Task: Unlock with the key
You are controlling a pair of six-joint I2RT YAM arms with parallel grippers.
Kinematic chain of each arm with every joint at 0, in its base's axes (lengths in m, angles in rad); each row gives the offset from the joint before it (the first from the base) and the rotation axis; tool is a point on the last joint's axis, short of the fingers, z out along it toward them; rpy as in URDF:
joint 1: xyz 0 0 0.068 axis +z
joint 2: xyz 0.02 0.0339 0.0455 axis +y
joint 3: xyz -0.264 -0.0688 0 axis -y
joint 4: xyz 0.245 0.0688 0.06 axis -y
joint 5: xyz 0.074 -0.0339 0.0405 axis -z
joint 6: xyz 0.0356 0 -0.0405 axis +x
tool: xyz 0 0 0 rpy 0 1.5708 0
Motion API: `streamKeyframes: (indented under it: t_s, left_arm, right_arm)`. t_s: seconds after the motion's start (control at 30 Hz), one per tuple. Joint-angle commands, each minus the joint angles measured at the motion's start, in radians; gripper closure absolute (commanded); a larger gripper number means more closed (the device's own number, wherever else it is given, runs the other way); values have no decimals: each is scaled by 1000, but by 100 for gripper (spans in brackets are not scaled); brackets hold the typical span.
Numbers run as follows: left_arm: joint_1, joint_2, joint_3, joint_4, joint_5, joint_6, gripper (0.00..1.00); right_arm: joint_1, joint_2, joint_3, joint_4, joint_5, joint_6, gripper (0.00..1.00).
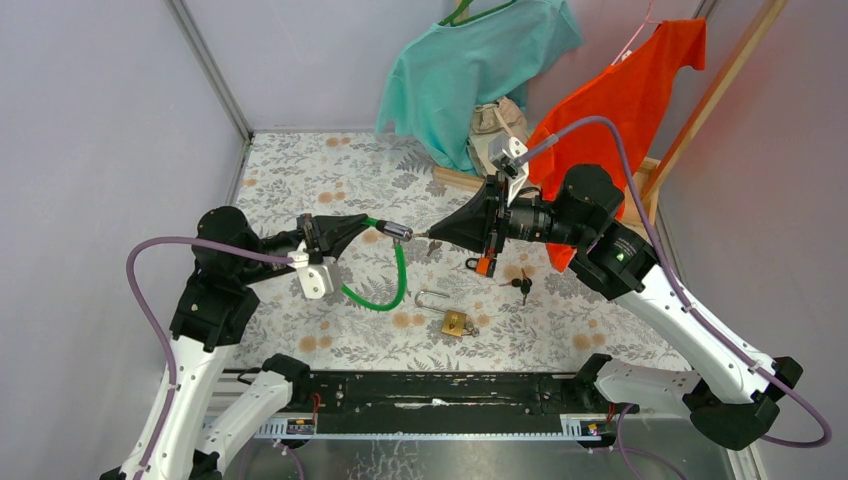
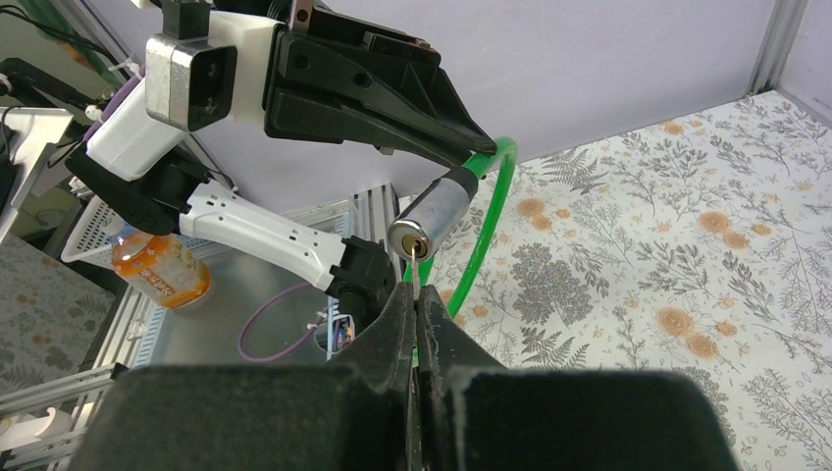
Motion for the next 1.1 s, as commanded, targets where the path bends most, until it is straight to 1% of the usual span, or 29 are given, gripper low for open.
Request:
streamKeyframes:
  t_s: [0.0,0.27,0.73,1.07]
  left_arm:
    - [-5,-1,25,50,10,15,100]
    - [-5,-2,28,41,14,21,100]
    - [-4,6,38,39,7,9,100]
    - [-4,12,43,39,-5,-1,100]
  right_arm:
    - [9,-5,44,56,8,-10,100]
    - [9,-23,36,30,85,-55,100]
    - [10,-20,35,4,95,-83,100]
    - [26,-10,38,-58,155,-153,100]
